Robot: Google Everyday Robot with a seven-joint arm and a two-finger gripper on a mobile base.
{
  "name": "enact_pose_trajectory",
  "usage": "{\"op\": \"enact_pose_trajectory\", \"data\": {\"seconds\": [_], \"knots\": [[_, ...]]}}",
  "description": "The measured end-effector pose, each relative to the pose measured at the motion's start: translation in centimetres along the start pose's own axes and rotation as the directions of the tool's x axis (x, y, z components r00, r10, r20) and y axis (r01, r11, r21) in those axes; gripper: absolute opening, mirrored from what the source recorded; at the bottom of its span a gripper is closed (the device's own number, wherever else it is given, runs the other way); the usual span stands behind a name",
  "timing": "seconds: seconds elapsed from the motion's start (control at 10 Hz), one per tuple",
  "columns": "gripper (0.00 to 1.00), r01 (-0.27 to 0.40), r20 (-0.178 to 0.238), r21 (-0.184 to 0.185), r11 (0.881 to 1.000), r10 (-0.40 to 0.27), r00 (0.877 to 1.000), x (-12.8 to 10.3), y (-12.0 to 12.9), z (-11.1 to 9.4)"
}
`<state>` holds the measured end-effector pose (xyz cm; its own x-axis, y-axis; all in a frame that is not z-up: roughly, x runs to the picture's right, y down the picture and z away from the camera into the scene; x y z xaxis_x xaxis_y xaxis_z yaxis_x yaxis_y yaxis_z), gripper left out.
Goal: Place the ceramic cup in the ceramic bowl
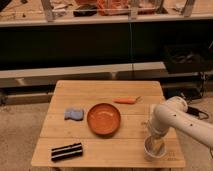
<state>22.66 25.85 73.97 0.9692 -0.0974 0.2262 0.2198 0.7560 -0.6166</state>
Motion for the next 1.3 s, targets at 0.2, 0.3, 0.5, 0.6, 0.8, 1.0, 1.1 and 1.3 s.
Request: {"op": "enact_pose_trajectory", "data": {"seconds": [0.2, 0.3, 0.5, 0.6, 0.8, 1.0, 1.1, 1.3], "knots": [[0.59, -0.001, 0.001, 0.0, 1.0, 0.001, 1.0, 0.0, -0.1, 0.0], [0.63, -0.001, 0.002, -0.001, 1.0, 0.001, 1.0, 0.0, -0.2, 0.1], [0.73, 0.002, 0.001, -0.007, 1.0, -0.002, 1.0, 0.0, 0.0, 0.3], [0.69, 0.003, 0.002, -0.008, 1.0, -0.003, 1.0, -0.2, 0.0, 0.4], [0.5, 0.0, 0.007, -0.011, 1.0, 0.0, 1.0, 0.3, 0.4, 0.9], [0.3, 0.0, 0.005, -0.012, 1.0, 0.0, 1.0, 0.2, 0.4, 0.8], [0.22, 0.002, 0.006, -0.012, 1.0, -0.002, 1.0, -0.1, 0.4, 0.8], [0.06, 0.001, 0.015, -0.017, 1.0, 0.0, 1.0, -0.1, 0.6, 1.3]]}}
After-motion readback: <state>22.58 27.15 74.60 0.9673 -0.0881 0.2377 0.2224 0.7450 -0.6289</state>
